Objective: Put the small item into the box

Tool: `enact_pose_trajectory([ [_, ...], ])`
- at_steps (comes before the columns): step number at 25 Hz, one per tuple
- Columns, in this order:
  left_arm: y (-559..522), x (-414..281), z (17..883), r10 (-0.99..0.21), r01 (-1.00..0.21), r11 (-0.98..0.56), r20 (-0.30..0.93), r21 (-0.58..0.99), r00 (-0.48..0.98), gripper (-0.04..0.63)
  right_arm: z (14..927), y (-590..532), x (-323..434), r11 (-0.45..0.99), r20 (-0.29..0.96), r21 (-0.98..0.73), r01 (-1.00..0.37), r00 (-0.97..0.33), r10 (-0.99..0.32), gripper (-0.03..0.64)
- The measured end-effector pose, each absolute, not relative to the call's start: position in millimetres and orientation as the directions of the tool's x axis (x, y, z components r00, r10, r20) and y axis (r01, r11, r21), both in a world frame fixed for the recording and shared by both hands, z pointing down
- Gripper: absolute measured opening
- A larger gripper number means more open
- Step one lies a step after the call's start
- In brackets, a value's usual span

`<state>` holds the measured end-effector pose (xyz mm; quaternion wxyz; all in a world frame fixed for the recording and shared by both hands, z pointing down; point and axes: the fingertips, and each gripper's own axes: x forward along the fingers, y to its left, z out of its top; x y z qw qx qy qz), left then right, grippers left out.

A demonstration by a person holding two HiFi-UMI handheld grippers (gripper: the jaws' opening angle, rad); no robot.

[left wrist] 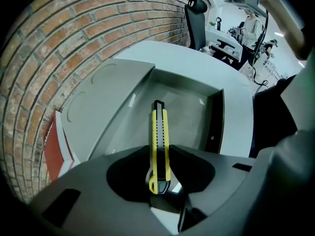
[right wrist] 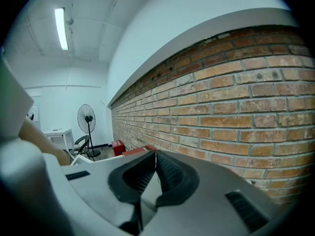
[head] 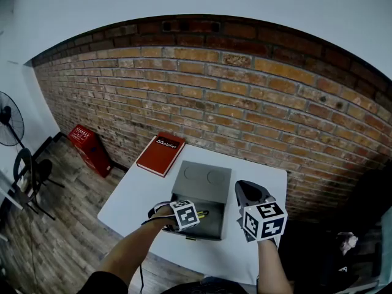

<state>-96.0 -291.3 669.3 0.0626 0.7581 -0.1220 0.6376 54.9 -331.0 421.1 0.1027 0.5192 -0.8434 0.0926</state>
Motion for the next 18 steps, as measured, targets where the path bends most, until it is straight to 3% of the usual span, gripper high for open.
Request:
enact_pose_trajectory([
  [18, -329.4, -100.3, 608.8, -0.29, -0.441, -0.886, 0.914, -0.145, 0.282, 0.116, 416.8, -332.2, 37.9, 0.475, 0.264, -0.047, -0.879, -0.469, -0.843, 0.021],
])
